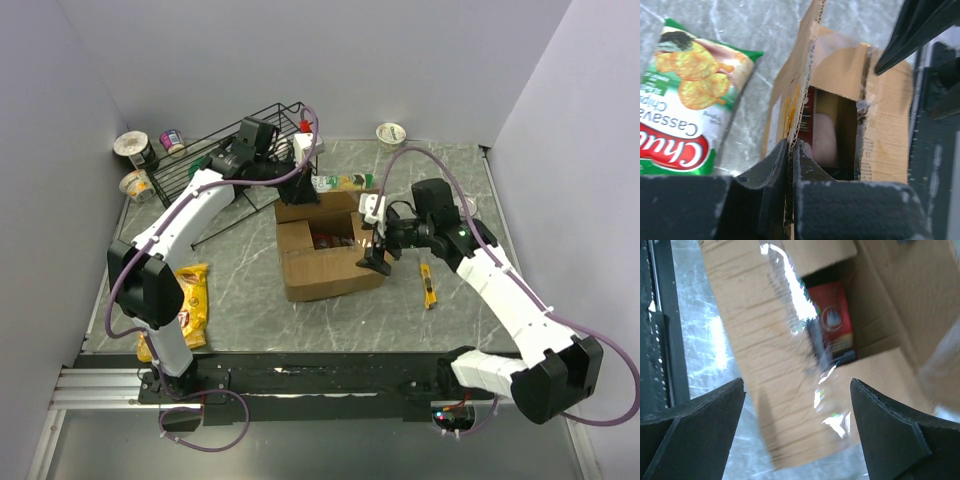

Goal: Unpack the express box

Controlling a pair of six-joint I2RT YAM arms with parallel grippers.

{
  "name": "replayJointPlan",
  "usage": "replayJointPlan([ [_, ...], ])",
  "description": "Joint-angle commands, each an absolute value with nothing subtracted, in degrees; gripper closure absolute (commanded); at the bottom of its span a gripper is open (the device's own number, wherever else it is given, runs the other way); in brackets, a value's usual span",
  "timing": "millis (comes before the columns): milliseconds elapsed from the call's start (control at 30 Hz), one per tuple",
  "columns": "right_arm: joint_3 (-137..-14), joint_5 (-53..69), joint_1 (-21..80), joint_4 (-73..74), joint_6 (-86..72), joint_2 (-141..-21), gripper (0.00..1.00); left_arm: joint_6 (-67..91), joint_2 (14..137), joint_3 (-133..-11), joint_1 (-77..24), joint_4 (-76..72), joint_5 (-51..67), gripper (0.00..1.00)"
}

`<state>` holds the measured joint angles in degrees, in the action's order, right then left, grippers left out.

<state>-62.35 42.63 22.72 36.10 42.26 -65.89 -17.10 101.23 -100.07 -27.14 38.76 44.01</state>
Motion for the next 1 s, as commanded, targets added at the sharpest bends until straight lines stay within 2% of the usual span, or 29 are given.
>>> replayJointPlan([
  [0, -67.2, 43.2, 24.6, 40.7, 51.1, -68.4, 0.06, -12.7, 100.7, -103.7, -26.9, 38.3, 51.9, 0.99],
  [200, -70.8, 44.9, 26.5, 47.3, 57.8, -73.6, 0.0, -12.0, 101.0, -104.2, -26.8, 37.8, 52.6, 0.98],
  [433, -76.0, 45.0, 27.2, 48.5, 56.5, -82.3, 0.0, -11.0, 100.6, -104.2, -26.9, 36.8, 54.1, 0.98],
  [567, -84.9, 47.9, 27.3, 61.4, 61.0, -90.6, 0.01, -10.3, 100.3, -103.4, -26.9, 36.2, 52.6, 0.99],
  [600, -90.2, 48.7, 27.3, 70.0, 61.6, -92.9, 0.03, -10.0, 100.3, -103.4, -26.8, 35.8, 51.9, 0.99],
  [733, -99.4, 52.2, 27.3, 88.5, 67.5, -103.2, 0.07, -9.9, 100.7, -103.7, -26.6, 35.6, 49.4, 0.99],
  [967, -97.3, 51.3, 27.3, 90.0, 67.7, -100.5, 0.09, -6.6, 102.4, -104.0, -24.0, 32.3, 47.4, 0.99],
])
